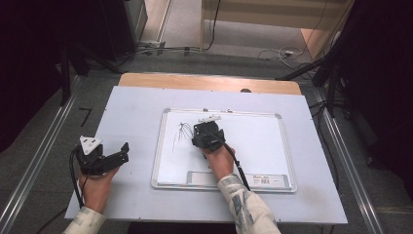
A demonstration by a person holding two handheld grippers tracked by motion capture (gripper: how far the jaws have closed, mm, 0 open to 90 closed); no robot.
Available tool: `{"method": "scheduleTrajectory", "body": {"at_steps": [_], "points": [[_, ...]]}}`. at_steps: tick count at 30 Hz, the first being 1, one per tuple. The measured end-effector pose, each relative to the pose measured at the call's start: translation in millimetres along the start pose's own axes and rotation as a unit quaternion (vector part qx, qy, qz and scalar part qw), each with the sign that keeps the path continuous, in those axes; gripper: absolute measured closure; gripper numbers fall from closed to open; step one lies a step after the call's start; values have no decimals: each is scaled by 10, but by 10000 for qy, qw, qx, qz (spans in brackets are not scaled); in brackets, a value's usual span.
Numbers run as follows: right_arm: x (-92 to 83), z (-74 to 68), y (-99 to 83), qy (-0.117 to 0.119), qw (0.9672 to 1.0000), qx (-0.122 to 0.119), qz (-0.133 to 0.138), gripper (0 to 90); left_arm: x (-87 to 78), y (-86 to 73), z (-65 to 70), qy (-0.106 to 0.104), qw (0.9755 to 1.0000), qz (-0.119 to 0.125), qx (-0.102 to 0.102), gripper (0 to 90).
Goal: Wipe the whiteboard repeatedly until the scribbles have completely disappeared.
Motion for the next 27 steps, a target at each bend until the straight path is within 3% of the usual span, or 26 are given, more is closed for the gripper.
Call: {"method": "scheduleTrajectory", "body": {"at_steps": [6, 20, 27], "points": [[25, -167, 73, 76, 9999, -125, 36, 383, 13, -1, 29, -26, 10000, 2, 35, 45], [76, -844, 305, 391, 9983, -414, 158, 383, -5, 5, 4, -47, 10000, 5, 13, 45], [101, -898, 345, 366, 9985, -363, 179, 383, -9, 7, -4, -59, 10000, 21, 8, 45]]}}
Point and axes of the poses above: each handheld gripper's, and its own axes: x roughly forward along the jaws, y roughly out of its top, z roughly to its right, the point moved 5 cm from there along x, roughly forward along the jaws, and after that the axes turned 13 degrees about -x, right-handed, at the moved point
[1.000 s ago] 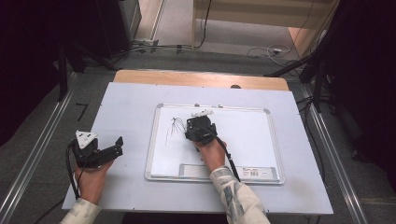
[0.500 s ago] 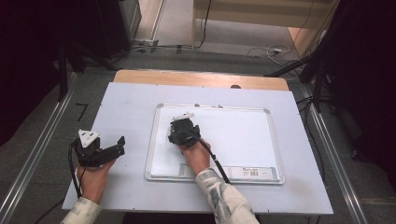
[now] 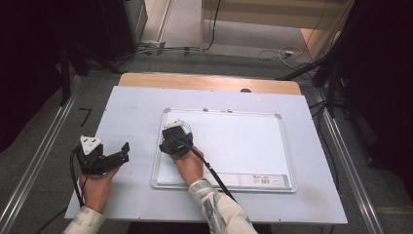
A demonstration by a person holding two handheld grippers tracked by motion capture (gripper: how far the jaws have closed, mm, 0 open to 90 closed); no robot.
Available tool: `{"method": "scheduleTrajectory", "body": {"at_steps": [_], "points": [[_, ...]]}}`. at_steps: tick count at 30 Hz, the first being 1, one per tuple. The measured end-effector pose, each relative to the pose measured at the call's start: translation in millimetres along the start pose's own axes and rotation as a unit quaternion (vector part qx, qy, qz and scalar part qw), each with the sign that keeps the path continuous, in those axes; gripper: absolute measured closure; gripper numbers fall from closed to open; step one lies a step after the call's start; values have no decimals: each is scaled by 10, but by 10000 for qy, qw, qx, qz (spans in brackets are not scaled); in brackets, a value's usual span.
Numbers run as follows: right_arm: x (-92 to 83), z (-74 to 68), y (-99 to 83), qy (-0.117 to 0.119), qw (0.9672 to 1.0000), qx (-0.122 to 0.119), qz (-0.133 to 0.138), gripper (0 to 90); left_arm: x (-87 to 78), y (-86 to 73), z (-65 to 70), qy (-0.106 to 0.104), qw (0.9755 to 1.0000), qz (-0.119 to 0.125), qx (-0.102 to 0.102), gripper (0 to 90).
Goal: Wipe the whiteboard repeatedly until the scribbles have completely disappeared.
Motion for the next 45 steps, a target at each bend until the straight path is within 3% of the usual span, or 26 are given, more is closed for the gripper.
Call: {"method": "scheduleTrajectory", "body": {"at_steps": [5, 17, 24, 33, 45], "points": [[27, 174, -2, -82, 9999, 51, -63, 383, -16, 0, -21, 13, 10000, 8, -25, 45], [46, 805, -115, -379, 9982, 408, -233, 383, -12, -2, -37, 49, 10000, -2, -60, 45], [58, 1031, -157, -480, 9967, 612, -248, 383, -12, -3, -36, 50, 10000, -2, -66, 45], [168, 1002, -23, -549, 9965, 576, -236, 383, 12, -4, -10, 37, 10000, -18, -32, 45], [316, 739, 216, -426, 9981, 406, -202, 383, 0, 4, -24, 2, 10000, -4, -63, 45]]}}
Point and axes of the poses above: each handheld gripper's, and its own axes: x roughly forward along the jaws, y roughly out of its top, z roughly to its right, the point moved 5 cm from there along x, roughly forward along the jaws, and after that the axes turned 13 degrees about -x, right-handed, at the moved point
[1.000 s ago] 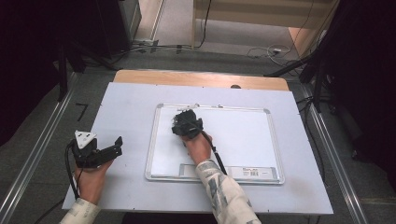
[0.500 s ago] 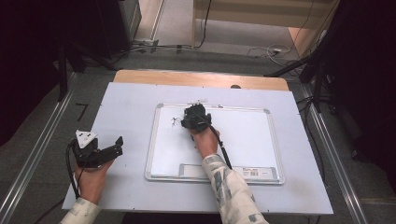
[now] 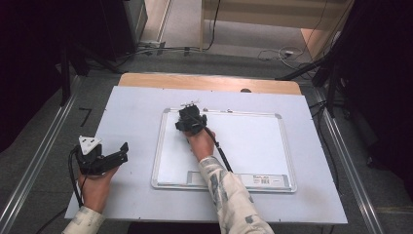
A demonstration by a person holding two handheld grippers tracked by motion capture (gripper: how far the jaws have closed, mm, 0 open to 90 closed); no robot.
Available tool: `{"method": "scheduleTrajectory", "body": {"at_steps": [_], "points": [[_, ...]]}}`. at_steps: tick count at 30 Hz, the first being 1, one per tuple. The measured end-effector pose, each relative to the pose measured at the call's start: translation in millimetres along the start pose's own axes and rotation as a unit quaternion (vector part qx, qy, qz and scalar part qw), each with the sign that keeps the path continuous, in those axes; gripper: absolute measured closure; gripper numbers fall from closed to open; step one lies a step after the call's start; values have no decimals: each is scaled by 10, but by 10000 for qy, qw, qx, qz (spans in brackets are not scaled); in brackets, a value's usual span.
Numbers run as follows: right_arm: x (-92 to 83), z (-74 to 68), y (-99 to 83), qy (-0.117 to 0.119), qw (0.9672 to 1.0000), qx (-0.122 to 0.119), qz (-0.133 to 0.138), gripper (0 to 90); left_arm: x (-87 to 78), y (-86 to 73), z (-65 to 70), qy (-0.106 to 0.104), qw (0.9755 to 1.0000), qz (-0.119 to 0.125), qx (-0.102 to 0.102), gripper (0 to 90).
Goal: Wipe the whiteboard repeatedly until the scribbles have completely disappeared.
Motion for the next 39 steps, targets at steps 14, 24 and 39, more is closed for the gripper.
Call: {"method": "scheduleTrajectory", "body": {"at_steps": [14, 24, 39], "points": [[-52, -389, 37, 167, 9997, -192, 56, 383, 2, 2, 9, -15, 10000, 5, 17, 45], [-259, -593, -169, 330, 9988, -334, 104, 382, 1, -2, 10, -6, 10000, 5, 26, 45], [-233, -75, -279, 175, 9998, -45, 49, 382, -16, -2, -22, 18, 10000, 6, -2, 46]]}}
Point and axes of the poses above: each handheld gripper's, and its own axes: x roughly forward along the jaws, y roughly out of its top, z roughly to its right, the point moved 5 cm from there along x, roughly forward along the jaws, and after that the axes turned 13 degrees about -x, right-handed, at the moved point
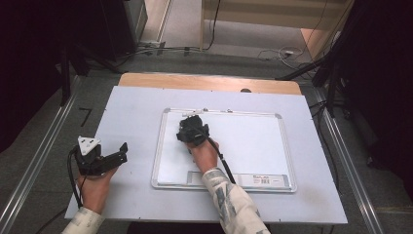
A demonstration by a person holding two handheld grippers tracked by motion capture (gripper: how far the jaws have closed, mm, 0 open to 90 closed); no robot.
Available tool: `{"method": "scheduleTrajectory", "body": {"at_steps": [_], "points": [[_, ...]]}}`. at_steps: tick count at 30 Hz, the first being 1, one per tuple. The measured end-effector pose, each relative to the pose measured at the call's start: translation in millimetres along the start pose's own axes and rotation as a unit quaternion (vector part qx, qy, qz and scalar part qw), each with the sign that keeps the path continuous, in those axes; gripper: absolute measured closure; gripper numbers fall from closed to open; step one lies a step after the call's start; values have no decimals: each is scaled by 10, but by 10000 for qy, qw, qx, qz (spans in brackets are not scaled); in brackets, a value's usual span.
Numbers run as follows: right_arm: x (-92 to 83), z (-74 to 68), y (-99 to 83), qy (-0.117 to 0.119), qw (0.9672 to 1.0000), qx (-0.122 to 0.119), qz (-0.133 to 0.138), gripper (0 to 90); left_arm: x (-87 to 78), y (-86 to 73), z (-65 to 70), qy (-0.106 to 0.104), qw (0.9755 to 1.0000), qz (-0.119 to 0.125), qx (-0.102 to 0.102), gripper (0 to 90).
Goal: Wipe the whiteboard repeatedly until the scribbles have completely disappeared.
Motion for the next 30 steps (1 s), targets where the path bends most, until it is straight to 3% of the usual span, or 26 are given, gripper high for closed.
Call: {"method": "scheduleTrajectory", "body": {"at_steps": [7, 20, 24, 30], "points": [[152, 102, 167, -94, 9999, 17, -35, 382, 6, -1, 20, -9, 10000, 12, 19, 45], [284, -146, 389, 37, 9998, -177, 3, 382, 17, 0, 22, -38, 10000, -7, 18, 45], [271, -81, 362, 29, 9999, -134, -20, 382, 8, 3, 6, -23, 10000, 3, 4, 45], [211, 183, 232, -131, 9998, 65, -116, 382, 10, 3, 15, -25, 10000, -1, 30, 46]]}}
Point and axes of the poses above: each handheld gripper's, and its own axes: x roughly forward along the jaws, y roughly out of its top, z roughly to its right, the point moved 5 cm from there along x, roughly forward along the jaws, and after that the axes turned 13 degrees about -x, right-handed, at the moved point
